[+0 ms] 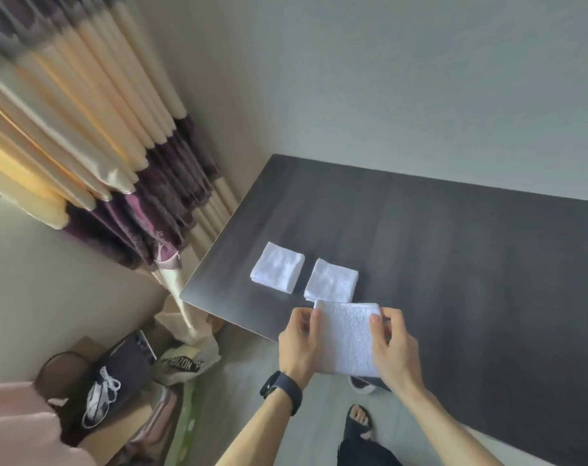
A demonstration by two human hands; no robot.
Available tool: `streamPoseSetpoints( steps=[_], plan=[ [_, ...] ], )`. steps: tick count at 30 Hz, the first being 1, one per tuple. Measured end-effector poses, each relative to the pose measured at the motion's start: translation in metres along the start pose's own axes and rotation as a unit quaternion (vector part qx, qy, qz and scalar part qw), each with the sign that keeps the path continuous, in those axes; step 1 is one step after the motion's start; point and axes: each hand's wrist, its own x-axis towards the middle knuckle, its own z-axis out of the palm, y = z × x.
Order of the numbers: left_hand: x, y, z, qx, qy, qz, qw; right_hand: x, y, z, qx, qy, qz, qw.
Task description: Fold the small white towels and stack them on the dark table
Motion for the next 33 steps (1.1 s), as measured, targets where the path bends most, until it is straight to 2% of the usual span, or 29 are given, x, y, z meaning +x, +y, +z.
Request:
streamPoseSetpoints(
  steps=[6,14,19,26,33],
  plan=[
    [0.084,-0.001,0.019,0.056,-0.057,-0.041,0.996,0.062,0.012,0.034,-0.038,-0.006,0.060,0.997],
    [0.191,-0.027,0.041,0.197,-0.148,-0.012,0.969,0.135,0.032,0.087,-0.122,0.012,0.138,0.983],
    [0.244,-0.038,0.050,0.269,-0.173,0.011,0.947,0.167,0.037,0.117,-0.169,0.027,0.177,0.969],
    [0.273,-0.035,0.061,0.346,-0.214,0.048,0.912,0.192,0.043,0.134,-0.231,0.035,0.217,0.948],
    [0.279,-0.040,0.063,0.360,-0.221,0.062,0.904,0.196,0.046,0.138,-0.260,0.037,0.232,0.937]
  ],
)
